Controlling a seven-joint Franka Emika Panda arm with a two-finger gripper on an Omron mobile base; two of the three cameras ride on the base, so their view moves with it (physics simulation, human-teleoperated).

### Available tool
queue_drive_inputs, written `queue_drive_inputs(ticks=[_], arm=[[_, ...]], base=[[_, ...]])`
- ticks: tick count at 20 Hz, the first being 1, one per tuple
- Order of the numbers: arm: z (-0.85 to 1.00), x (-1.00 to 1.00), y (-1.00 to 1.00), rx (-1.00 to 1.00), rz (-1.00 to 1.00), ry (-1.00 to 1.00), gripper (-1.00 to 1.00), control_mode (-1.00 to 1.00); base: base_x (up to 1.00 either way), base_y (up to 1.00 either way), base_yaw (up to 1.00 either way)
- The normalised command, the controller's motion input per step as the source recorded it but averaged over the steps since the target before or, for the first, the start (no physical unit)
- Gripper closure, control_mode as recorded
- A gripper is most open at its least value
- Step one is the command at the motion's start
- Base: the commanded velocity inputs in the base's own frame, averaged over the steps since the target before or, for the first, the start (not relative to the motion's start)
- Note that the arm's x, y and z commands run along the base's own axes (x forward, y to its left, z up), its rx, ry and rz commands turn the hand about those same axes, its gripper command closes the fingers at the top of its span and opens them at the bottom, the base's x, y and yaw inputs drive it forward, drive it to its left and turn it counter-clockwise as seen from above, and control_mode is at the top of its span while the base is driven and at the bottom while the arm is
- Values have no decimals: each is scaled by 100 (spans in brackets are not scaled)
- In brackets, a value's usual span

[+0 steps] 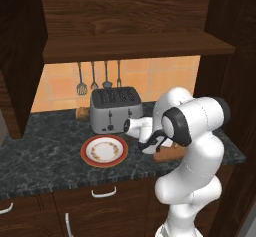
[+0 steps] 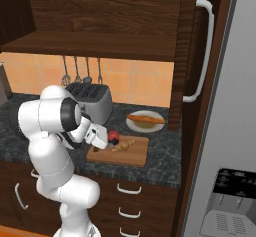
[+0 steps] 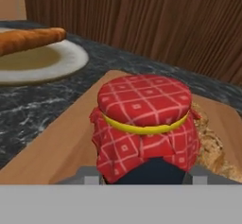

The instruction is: From the different types of pastries on the counter, select a croissant and place it on the cutting board. Then retrieve a jar of jam from the cabinet and place it alongside the croissant on the cutting board.

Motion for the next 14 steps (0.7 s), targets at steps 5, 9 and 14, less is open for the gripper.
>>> queue_drive_inputs(ticks=[5,9,14], arm=[[9,-33,0,0,0,-26,-100,-100],[2,-61,0,0,0,-21,-100,-100],[9,-70,5,0,0,-24,-100,-100]], base=[[0,0,0],[0,0,0],[0,0,0]])
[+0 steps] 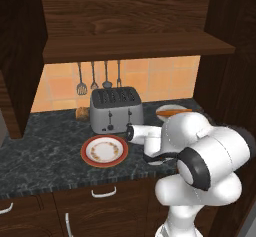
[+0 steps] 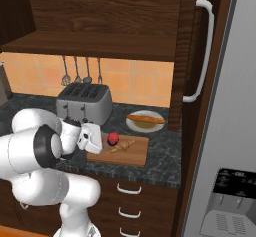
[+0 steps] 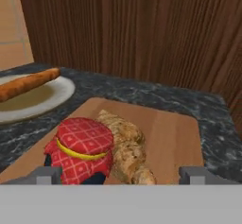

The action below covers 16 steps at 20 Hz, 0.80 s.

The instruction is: From the different types of pastries on the counter, select a croissant and place it on the cutting board. Then retrieve a jar of jam from the cabinet and place it alongside the croissant on the cutting board.

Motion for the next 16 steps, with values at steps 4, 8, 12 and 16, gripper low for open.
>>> queue_drive_inputs(ticks=[4,8,12,16], arm=[[32,-39,32,-2,0,-23,-100,-100],[25,-3,37,-3,1,-20,-100,-100],[56,-76,24,-3,0,-34,-100,-100],[86,-100,4,-3,0,-50,-100,-100]], base=[[0,0,0],[0,0,0],[0,0,0],[0,0,0]])
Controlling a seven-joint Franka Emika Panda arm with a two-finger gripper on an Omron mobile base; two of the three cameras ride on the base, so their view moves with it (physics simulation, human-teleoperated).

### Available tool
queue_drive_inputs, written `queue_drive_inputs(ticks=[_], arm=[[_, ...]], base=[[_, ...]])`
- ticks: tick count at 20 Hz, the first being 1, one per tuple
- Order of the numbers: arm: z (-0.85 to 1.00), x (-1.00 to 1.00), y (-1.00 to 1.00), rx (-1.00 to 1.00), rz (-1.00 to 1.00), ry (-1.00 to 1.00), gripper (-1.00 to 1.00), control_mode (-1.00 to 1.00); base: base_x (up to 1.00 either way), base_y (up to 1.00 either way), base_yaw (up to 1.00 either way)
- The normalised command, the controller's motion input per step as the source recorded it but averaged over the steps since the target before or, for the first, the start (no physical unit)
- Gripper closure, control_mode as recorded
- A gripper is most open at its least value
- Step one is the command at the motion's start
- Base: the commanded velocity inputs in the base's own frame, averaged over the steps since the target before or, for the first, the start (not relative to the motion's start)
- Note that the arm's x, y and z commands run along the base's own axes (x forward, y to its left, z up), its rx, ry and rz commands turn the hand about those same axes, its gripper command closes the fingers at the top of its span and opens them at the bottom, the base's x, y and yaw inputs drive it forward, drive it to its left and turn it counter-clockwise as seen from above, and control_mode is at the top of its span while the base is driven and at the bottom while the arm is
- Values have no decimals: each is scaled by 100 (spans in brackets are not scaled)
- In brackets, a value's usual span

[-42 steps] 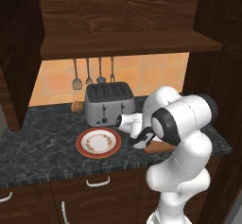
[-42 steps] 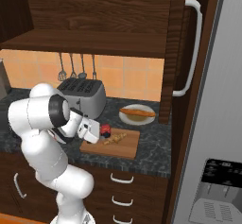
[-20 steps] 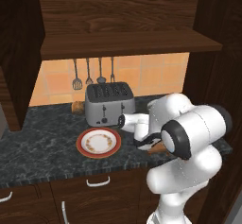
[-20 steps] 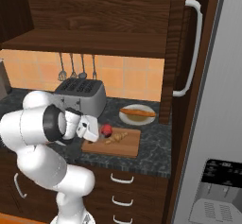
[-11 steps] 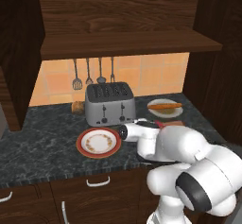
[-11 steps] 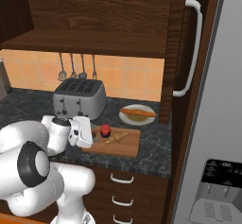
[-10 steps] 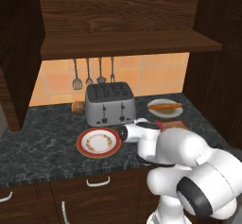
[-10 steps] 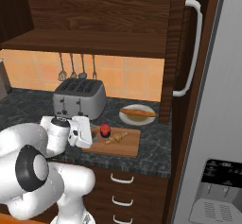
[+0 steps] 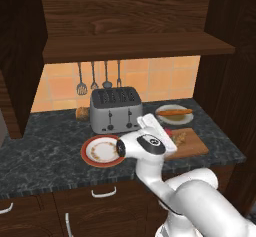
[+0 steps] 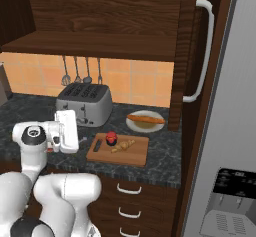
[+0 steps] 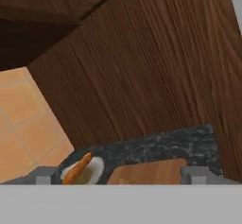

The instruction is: From the different types of pastries on the counter, select a croissant and place it on the cutting board. Then retrieve a jar of jam from the cabinet and place it alongside the croissant on the cutting board.

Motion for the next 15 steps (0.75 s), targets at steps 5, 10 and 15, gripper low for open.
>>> queue_drive_inputs(ticks=[5,10,15], arm=[[80,-100,0,-4,0,-59,-100,-100],[32,-100,2,-7,0,-68,-100,-100],[14,-100,18,-12,1,-71,-100,-100]], base=[[0,0,0],[0,0,0],[0,0,0]])
